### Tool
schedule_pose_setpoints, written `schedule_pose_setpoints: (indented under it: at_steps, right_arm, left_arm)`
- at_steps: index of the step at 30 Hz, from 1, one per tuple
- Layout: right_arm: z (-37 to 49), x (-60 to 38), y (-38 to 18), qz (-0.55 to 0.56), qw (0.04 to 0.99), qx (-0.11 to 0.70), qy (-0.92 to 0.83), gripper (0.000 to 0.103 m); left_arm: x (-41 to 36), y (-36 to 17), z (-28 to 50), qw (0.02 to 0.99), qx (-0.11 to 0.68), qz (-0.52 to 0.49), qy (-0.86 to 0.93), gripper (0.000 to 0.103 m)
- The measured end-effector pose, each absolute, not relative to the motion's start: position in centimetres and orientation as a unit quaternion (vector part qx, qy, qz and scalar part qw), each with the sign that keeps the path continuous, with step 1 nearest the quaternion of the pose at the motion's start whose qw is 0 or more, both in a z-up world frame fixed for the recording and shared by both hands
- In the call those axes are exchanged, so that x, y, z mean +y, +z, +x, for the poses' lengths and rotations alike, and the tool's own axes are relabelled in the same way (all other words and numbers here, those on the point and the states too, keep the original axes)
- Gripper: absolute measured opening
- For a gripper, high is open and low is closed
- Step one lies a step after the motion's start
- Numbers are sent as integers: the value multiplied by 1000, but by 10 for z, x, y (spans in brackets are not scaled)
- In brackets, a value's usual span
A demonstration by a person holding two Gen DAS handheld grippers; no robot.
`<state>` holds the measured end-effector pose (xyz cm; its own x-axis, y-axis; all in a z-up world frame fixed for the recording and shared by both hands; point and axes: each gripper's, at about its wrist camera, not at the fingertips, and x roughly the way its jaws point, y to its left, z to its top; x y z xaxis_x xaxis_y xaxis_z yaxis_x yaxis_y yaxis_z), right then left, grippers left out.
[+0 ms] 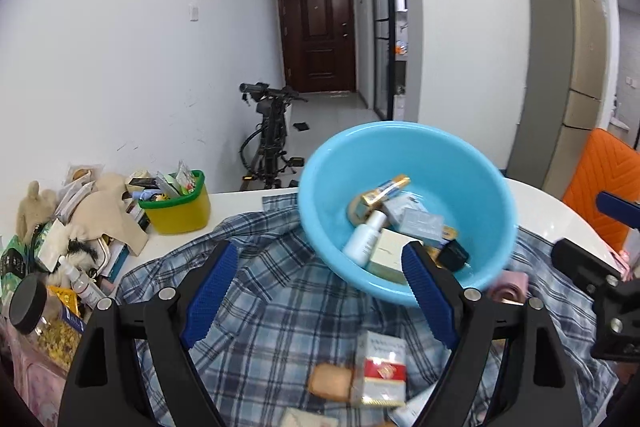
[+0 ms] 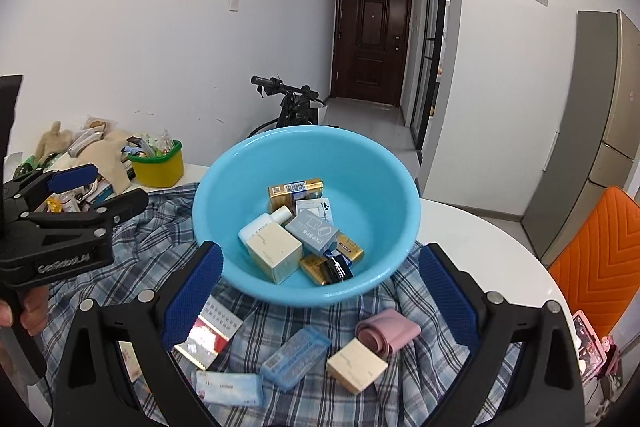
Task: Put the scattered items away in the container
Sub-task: 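Withdraw both open grippers from the basin toward the remaining items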
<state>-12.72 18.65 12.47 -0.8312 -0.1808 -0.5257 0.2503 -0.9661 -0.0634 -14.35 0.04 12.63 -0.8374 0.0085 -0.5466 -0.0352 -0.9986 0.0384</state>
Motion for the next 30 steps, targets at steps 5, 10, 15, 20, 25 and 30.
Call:
schedule_pose_setpoints:
  at_steps: [5,10,15,20,25,30]
  right_arm:
    - [-105,197,122,260,118,52,-957,98]
    - [-81,205,119,253,127,39,-958,98]
    - [-61,210,110,243,114,44,-962,98]
    - [-49,214,95,249,103,35,-962,98]
    - [-35,215,81,254,95,35,-962,98]
    - [-24,216,64,265,93,26,-959,98]
  left_arm:
    - [7,123,-118,45,14,-294,955,86]
    - [14,112,-93,32,29,-281,959,86]
    - [17,97,-78,43,26,-296,954,86]
    - [24,75,-60,60,21,-316,947,86]
    - [32,63,-44,62,31,-312,948,86]
    - [29,46,-42,71,14,-333,940,86]
